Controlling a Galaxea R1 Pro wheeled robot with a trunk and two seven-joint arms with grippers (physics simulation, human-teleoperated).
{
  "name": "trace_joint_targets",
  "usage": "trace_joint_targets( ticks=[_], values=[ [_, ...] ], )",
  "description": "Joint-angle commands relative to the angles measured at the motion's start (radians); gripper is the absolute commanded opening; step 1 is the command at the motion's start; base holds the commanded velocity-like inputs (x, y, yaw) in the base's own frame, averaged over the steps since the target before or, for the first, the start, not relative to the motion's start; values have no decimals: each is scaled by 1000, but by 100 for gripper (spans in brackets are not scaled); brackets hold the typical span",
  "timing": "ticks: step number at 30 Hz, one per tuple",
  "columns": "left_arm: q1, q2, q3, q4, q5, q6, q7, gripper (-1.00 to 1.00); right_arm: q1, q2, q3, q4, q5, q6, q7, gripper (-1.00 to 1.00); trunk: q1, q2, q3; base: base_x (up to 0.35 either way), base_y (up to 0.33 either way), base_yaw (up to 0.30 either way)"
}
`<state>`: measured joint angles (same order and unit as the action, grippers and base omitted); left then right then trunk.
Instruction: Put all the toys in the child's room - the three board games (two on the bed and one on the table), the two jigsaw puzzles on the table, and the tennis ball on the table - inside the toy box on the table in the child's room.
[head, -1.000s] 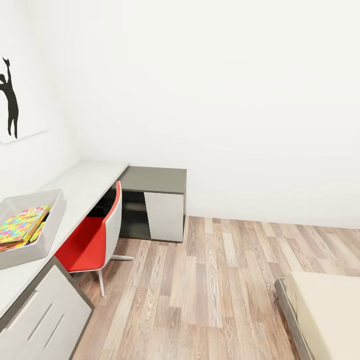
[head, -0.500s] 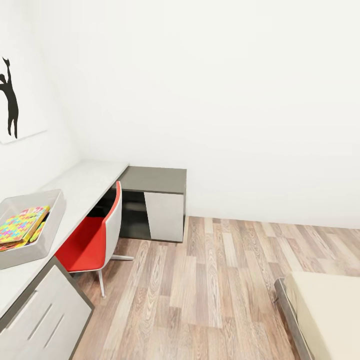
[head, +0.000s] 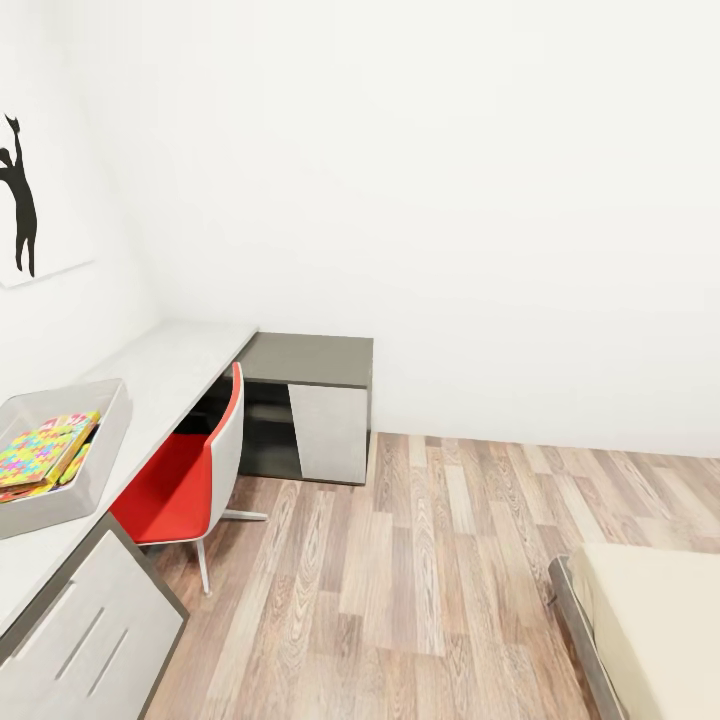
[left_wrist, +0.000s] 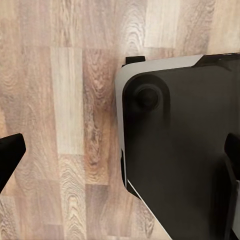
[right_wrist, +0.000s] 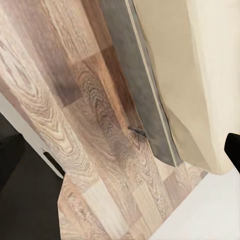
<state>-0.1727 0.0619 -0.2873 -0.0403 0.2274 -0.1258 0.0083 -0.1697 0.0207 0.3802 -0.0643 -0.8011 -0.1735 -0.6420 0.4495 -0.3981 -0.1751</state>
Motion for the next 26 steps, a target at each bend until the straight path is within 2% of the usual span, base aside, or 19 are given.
trace_joint_targets(
  ticks=[1,26],
  values=[
    [-1,0,-9,0,9,-3,1,100,-1,0,7,0,-11,-5,-2,100,1,-2,-2,0,0,0],
    [-1,0,-9,0,9,-3,1,100,-1,-2,6,0,-10,-6,-2,100,1,-2,-2,0,0,0]
  ],
)
